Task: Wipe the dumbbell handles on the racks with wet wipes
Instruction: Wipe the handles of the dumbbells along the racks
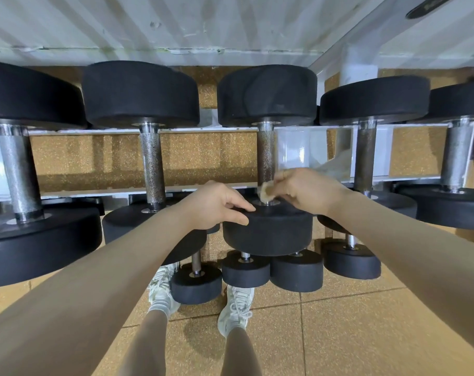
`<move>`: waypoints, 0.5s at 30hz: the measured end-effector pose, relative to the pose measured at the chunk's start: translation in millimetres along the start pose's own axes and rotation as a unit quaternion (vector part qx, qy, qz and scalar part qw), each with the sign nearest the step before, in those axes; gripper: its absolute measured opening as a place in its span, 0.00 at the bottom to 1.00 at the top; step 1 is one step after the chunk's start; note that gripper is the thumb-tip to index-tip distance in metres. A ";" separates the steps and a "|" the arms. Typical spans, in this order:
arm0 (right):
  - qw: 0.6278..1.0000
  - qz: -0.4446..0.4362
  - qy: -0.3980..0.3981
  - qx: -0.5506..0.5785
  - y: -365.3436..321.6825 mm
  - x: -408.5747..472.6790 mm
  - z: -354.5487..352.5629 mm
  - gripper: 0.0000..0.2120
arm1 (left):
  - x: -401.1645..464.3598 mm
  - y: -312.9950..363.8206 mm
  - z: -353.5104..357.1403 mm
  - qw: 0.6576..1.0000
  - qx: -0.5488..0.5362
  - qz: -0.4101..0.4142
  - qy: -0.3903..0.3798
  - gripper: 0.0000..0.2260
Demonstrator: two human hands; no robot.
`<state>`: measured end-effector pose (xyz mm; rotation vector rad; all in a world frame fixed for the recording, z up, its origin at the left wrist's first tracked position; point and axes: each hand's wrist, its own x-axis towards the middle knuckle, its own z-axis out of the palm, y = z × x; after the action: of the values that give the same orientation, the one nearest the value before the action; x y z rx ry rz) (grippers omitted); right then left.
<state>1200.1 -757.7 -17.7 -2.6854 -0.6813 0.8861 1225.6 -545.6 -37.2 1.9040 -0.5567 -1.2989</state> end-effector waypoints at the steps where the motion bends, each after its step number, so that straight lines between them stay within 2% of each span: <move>1: 0.999 -0.002 0.042 0.014 -0.4 5.6 -1.9 0.12 | 1.2 0.1 -0.7 1.000 0.001 -0.003 -0.004 0.15; 3: 0.988 0.069 0.118 0.070 -5.2 19.2 -12.6 0.06 | 3.3 -0.5 -1.2 1.000 0.001 -0.006 -0.012 0.15; 5: 0.971 0.142 0.135 0.140 -8.8 37.0 -14.1 0.09 | 3.6 -2.3 -0.8 1.000 -0.006 -0.008 -0.011 0.15; 8: 0.959 0.181 0.177 0.130 -11.1 51.8 -8.1 0.10 | 4.8 -6.2 -0.8 1.000 -0.015 -0.009 -0.012 0.14; 9: 0.964 0.176 0.166 0.113 -10.8 50.7 -5.7 0.10 | 5.6 -6.9 -1.4 1.000 -0.018 -0.010 -0.014 0.14; 10: 0.976 0.155 0.135 0.073 -10.5 46.9 -2.7 0.10 | 6.7 -6.8 -2.2 1.000 -0.021 -0.012 -0.017 0.14; 12: 0.996 0.088 0.012 -0.016 -12.8 34.3 3.5 0.11 | 8.5 -6.1 -3.7 0.999 -0.026 -0.015 -0.022 0.14; 15: 0.993 0.015 -0.109 -0.042 -22.1 19.7 3.2 0.13 | 8.4 -4.7 -4.0 0.999 -0.026 -0.013 -0.024 0.14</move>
<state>1204.2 -728.5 -22.3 -2.7026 -0.7404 1.1984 1232.2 -547.2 -45.1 1.8471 -0.5197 -1.3652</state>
